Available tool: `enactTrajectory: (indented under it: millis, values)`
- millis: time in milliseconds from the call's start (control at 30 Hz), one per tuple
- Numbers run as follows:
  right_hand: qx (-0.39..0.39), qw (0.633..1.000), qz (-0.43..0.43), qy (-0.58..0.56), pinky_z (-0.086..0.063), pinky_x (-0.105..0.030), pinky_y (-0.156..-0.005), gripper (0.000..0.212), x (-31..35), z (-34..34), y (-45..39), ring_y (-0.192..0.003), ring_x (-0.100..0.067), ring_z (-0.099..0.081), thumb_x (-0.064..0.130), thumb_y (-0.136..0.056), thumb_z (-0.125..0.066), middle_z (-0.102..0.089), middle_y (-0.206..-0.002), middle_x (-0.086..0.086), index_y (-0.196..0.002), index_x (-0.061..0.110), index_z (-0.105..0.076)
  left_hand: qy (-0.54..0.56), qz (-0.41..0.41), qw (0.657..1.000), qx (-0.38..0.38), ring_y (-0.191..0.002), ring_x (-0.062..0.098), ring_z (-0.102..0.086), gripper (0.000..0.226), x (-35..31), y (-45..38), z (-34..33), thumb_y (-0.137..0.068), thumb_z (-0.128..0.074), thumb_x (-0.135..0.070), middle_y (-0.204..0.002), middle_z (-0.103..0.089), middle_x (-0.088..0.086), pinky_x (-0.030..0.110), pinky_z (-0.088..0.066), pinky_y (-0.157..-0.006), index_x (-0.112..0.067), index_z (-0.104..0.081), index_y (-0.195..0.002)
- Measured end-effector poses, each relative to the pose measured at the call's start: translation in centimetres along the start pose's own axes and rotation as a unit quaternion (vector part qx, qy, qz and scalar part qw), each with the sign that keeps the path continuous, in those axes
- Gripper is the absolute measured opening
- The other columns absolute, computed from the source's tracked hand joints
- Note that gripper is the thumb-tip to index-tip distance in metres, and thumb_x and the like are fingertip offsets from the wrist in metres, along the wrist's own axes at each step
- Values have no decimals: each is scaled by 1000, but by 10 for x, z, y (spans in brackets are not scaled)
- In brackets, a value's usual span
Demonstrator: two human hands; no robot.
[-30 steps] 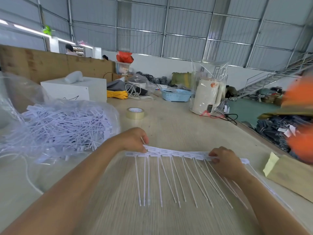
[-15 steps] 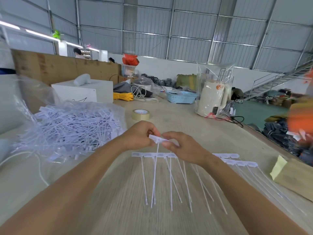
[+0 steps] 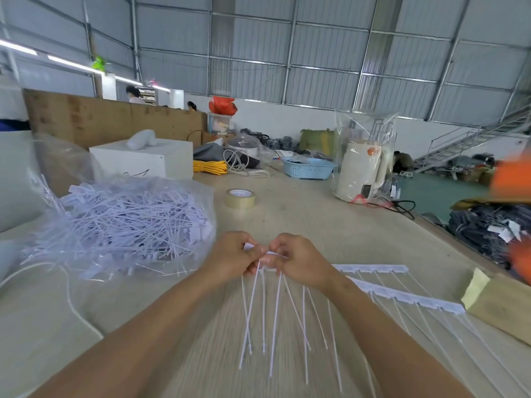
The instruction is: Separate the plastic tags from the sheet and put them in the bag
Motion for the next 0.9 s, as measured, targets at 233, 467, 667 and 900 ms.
enactTrajectory:
  millis: [233,467,667,900]
  values:
    - [40,999,4,-25,-41,-23,-56,26,-2,-1,2,-48,-4,-48,15,-91,-59,-58,-64,-11,-70,1,-64,60,41,997,-18,-47,15,-55,25,2,7,-6,-89,-63,-28,-56,-62,5,22,-45,-50,-9,-66,-73]
    - [65,992,-13,-112,-46,-15,-51,16,2,-6,6,-57,-6,-54,3,-91,-56,-58,-65,-4,-81,4,-67,36,21,999,5,-36,10,-44,53,-10,16,-11,-92,-56,-34,-41,-51,-1,15,-34,-38,-22,-59,-41]
    - [42,990,-6,-134,-46,-16,-52,30,7,-2,6,-48,-1,-51,1,-91,-55,-56,-57,-1,-64,14,-59,40,-10,999,-29,-36,7,-41,52,-17,14,-7,-93,-54,-30,-38,-47,-6,15,-31,-38,-27,-62,-42]
    - [1,996,-1,-90,-46,-20,-53,16,2,-4,3,-44,-3,-50,2,-89,-58,-55,-54,-1,-77,1,-68,54,9,997,-51,-30,3,-38,58,-13,17,-6,-92,-55,-25,-33,-45,-8,12,-28,-36,-25,-58,-34]
Point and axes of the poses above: each hand's wrist, its own y-axis away from the middle knuckle, its own z-axis out of the back of the hand, x = y × z, the point moved 8 cm from there along -y, towards the middle knuckle
